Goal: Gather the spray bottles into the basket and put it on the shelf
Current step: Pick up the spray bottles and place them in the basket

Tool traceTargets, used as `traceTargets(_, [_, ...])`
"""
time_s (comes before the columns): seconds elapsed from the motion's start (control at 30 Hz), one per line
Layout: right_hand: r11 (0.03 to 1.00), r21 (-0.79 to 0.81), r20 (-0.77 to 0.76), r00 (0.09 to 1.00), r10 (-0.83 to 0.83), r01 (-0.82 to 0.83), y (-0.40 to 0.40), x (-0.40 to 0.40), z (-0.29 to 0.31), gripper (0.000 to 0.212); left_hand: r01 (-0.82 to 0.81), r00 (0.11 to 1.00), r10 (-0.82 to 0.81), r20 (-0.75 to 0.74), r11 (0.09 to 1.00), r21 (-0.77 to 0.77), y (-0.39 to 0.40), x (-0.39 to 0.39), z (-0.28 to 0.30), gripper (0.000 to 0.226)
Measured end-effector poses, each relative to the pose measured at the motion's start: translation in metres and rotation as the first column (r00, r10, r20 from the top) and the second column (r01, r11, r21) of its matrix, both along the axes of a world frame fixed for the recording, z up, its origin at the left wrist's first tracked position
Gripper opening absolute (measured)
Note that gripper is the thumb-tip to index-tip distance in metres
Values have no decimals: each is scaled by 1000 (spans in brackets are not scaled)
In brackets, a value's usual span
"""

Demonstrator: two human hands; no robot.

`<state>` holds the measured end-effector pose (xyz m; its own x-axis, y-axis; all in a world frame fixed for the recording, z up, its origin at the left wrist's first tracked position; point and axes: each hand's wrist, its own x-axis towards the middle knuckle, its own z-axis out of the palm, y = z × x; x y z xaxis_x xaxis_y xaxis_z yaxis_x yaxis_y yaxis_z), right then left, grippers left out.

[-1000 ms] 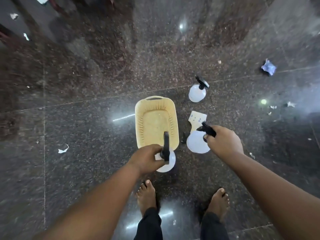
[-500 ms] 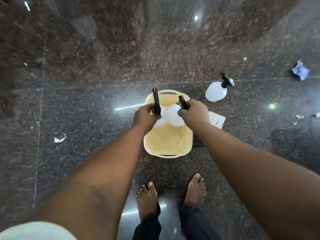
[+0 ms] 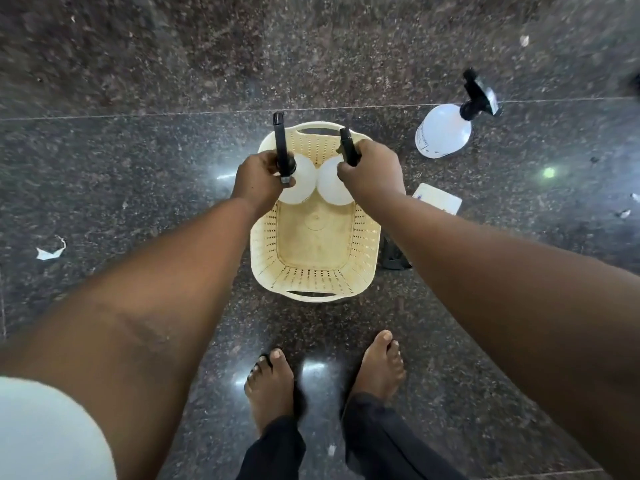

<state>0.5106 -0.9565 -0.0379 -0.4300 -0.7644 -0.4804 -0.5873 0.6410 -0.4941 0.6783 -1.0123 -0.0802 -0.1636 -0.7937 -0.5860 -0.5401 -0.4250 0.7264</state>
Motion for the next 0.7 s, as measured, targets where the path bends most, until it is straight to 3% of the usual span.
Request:
traceTargets(0.13, [1000,-2,-50,999,21,-21,3,-2,1,19,166,973,-140,183,977,-137,9,1,-1,35])
traceTargets(0.27, [999,-39,-106,994,0,-4,4,-6,6,15,319,911,-269,312,940,-121,15,1,-3,33])
traceTargets(0.43, [993,-24,-139,984,113,-117,7,-5,3,8,427,871,-380,313,899,-96,18,2,0,25])
traceTargets(0.57, [983,12,-164,969,184,-185,3,-10,0,23,560,788,-510,346,826,-58,15,8,3,26])
traceTargets(0.7, [952,47,-172,936,307,-303,-2,-5,4,28,629,744,-607,280,777,13,16,18,12,22])
